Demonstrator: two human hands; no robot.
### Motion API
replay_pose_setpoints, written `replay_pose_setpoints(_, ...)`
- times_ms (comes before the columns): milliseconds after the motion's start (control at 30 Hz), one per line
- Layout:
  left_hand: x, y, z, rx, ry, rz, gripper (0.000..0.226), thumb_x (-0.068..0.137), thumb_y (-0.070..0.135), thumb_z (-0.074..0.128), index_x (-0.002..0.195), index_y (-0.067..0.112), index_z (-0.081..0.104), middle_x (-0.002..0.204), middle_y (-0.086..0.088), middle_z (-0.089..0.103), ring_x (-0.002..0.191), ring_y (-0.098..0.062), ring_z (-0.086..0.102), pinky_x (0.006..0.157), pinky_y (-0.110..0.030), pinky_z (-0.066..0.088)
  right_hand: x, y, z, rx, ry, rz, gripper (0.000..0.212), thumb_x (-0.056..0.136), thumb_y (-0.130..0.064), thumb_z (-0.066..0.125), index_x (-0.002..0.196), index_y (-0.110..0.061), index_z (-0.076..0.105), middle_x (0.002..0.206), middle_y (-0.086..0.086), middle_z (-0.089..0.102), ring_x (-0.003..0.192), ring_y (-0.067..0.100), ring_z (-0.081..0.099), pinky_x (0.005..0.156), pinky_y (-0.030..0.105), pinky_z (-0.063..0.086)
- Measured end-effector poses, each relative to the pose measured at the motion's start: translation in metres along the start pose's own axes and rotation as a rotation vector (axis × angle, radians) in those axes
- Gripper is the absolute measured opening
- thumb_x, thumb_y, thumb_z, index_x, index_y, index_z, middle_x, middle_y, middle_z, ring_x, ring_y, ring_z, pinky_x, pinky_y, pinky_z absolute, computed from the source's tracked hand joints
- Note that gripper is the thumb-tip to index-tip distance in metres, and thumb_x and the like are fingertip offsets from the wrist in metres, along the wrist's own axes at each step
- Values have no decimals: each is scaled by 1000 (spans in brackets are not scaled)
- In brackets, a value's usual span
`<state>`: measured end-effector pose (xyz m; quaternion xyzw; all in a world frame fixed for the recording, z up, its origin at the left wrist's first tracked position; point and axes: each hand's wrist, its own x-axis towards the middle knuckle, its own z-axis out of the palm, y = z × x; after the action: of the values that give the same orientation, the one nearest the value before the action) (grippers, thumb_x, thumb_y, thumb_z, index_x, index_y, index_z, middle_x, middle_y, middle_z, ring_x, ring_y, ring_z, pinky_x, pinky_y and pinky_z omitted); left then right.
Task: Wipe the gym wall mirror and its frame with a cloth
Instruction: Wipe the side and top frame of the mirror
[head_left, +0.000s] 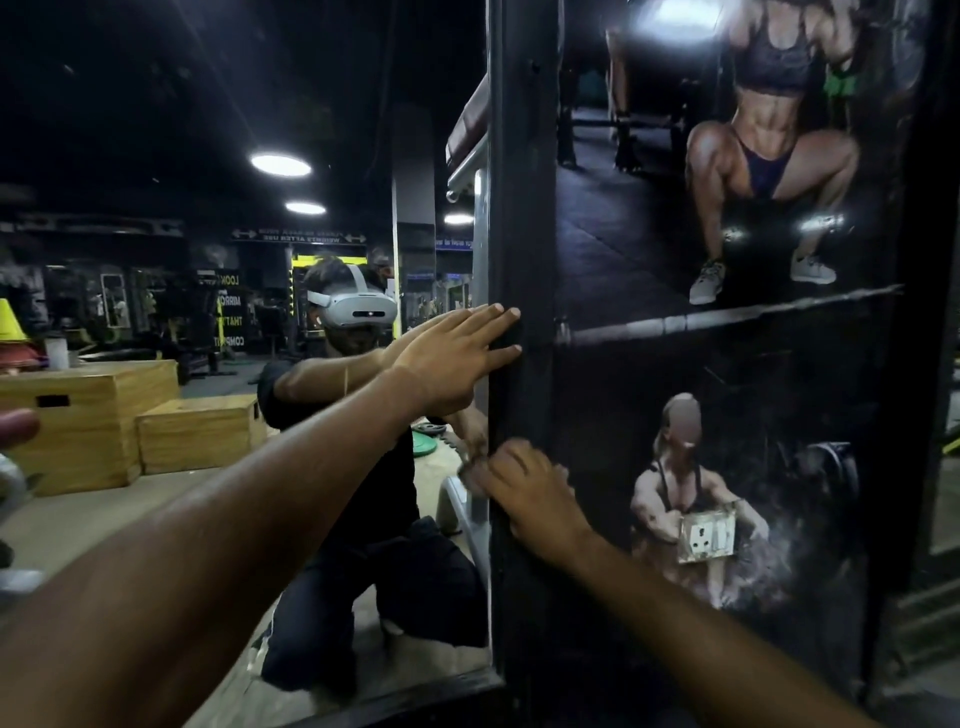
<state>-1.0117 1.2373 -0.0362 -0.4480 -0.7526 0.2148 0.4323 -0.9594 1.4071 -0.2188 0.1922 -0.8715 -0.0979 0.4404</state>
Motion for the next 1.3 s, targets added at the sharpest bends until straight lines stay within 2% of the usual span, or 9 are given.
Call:
replay_pose_setpoints(67, -6, 5, 7, -17, 2, -12, 71, 100, 28, 51, 162, 32, 17, 171, -8, -9, 158, -24, -3, 125, -37, -1, -32, 2, 9, -45, -164, -139, 77, 58, -3, 82, 127, -19, 52, 117, 2, 55, 113, 26, 51, 86, 41, 52)
replay_pose_setpoints(133, -9, 9, 12, -41, 27, -32, 73, 98, 29, 53, 162, 30, 18, 171, -9, -7, 158, -26, -2, 125, -37, -1, -38, 8, 6, 13, -64, -103, 73, 63, -1, 83, 127, -20, 52, 119, 2, 54, 110, 26, 52, 83, 42, 53)
replay_pose_setpoints(267, -13, 23, 15, -81, 44, -30, 71, 95, 29, 56, 160, 29, 28, 171, -13, -2, 158, -29, 2, 126, -40, 1, -7, 22, -14, 117, 350, 422, 56, 84, -8, 73, 132, -29, 54, 129, 7, 53, 114, 30, 50, 92, 45, 45)
replay_pose_setpoints(367, -21, 39, 22, -119, 35, -12, 74, 89, 22, 58, 159, 26, 33, 171, -13, 1, 158, -30, 4, 126, -41, 1, -17, 15, 9, 131, 300, 551, 55, 86, -10, 69, 135, -31, 55, 137, 7, 51, 120, 28, 47, 99, 48, 46)
replay_pose_setpoints(533, -33, 55, 31, -125, -62, 5, 75, 95, 25, 51, 162, 26, 18, 170, -13, -13, 158, -28, -6, 128, -40, -2, -73, -26, 40, 345, 243, 689, 58, 85, 0, 70, 127, -34, 51, 114, 5, 56, 100, 29, 59, 78, 41, 56)
replay_pose_setpoints(733, -45, 65, 47, -201, -31, -4, 77, 91, 18, 54, 162, 27, 22, 171, -11, -11, 158, -27, -6, 128, -39, -1, -33, -19, 17, 182, 363, 544, 40, 86, -1, 70, 122, -18, 68, 107, 7, 59, 91, 25, 57, 72, 34, 50)
replay_pose_setpoints(1000, -68, 98, 71, -231, -49, 43, 77, 92, 18, 56, 162, 25, 24, 167, -12, -18, 158, -30, -5, 127, -42, 0, -114, -23, 60, 10, -139, 27, 52, 72, -10, 79, 119, -17, 58, 98, 5, 58, 81, 26, 56, 61, 39, 53)
replay_pose_setpoints(1167, -80, 116, 92, -269, -34, 21, 82, 90, 17, 60, 162, 22, 22, 163, -9, -22, 158, -29, -4, 127, -42, 2, -98, -15, 43, 251, 322, 580, 49, 85, 2, 67, 132, -11, 62, 117, 11, 57, 103, 23, 55, 88, 25, 46)
replay_pose_setpoints(1300, -81, 125, 95, -280, -63, 2, 82, 91, 14, 53, 163, 20, 14, 163, -11, -26, 157, -29, -11, 127, -42, -2, -105, -35, 66, 421, 368, 701, 45, 87, -1, 67, 128, -16, 60, 119, 9, 57, 106, 20, 60, 94, 26, 48)
